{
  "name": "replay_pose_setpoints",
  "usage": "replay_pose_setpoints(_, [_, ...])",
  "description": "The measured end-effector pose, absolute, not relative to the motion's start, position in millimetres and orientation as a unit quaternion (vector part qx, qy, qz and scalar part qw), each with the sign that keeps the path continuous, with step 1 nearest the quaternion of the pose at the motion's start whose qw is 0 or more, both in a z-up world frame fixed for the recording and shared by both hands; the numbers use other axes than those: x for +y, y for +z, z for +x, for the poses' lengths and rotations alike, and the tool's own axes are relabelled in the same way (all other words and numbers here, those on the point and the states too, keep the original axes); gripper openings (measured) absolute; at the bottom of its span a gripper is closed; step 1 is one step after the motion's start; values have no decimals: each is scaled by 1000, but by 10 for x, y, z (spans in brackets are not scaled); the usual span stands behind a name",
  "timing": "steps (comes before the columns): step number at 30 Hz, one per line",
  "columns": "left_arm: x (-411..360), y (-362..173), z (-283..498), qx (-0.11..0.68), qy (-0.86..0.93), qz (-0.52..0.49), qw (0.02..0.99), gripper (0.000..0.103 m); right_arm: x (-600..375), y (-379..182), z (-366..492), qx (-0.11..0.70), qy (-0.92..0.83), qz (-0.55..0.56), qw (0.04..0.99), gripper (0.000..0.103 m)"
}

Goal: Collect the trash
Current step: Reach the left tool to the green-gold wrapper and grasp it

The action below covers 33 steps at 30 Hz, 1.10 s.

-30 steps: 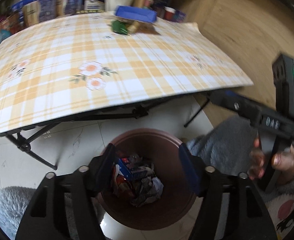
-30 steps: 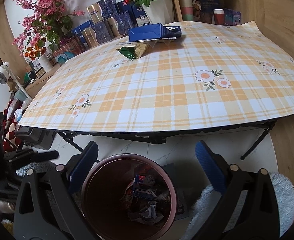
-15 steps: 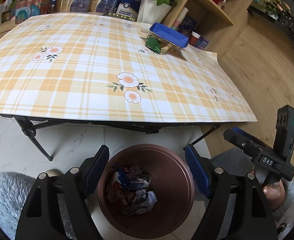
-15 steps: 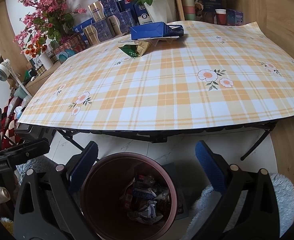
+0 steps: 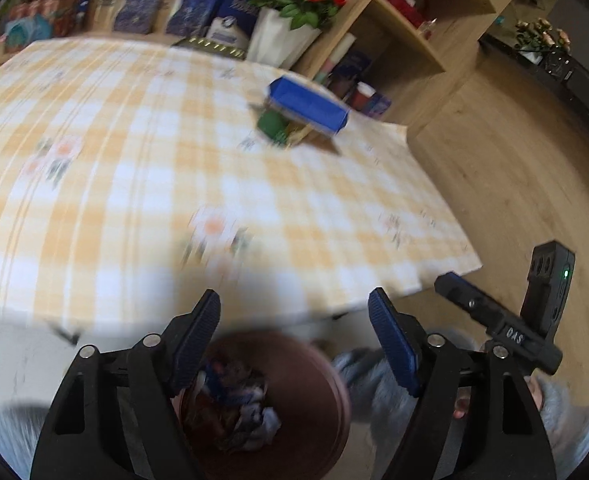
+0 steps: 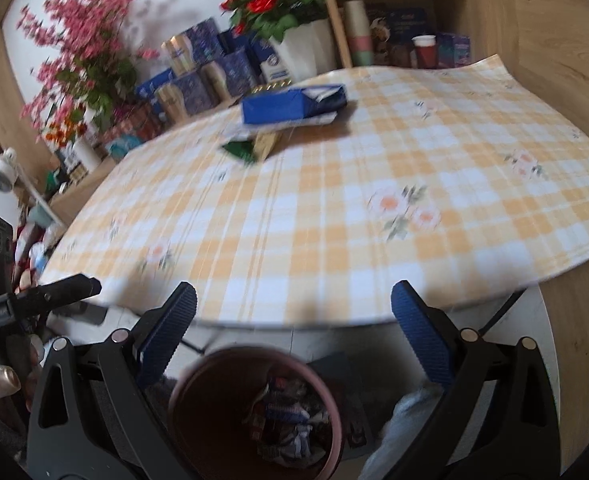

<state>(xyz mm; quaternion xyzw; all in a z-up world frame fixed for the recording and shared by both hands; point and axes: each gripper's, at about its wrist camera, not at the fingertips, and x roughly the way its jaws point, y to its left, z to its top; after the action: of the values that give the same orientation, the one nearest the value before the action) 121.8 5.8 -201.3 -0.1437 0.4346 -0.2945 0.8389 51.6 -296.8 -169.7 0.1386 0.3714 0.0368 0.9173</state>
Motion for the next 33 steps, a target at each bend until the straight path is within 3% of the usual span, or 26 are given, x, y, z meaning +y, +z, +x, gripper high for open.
replay_pose_setpoints(10, [-716, -2120, 2637, 465, -285, -129, 828, 45, -3527, -1405, 910, 322, 4, 183, 929, 96])
replay_pose_setpoints(20, [-944, -2392, 3261, 485, -235, -141, 831, 40, -3898, -1494, 1020, 322, -20, 195, 926, 96])
replay_pose_setpoints(31, [-880, -2478, 3433, 475, -209, -181, 835, 40, -3974, -1597, 1047, 332, -27, 193, 923, 96])
replay_pose_setpoints(33, [-894, -2477, 3458, 472, -213, -181, 836, 32, -3967, -1619, 1065, 337, -28, 192, 921, 96])
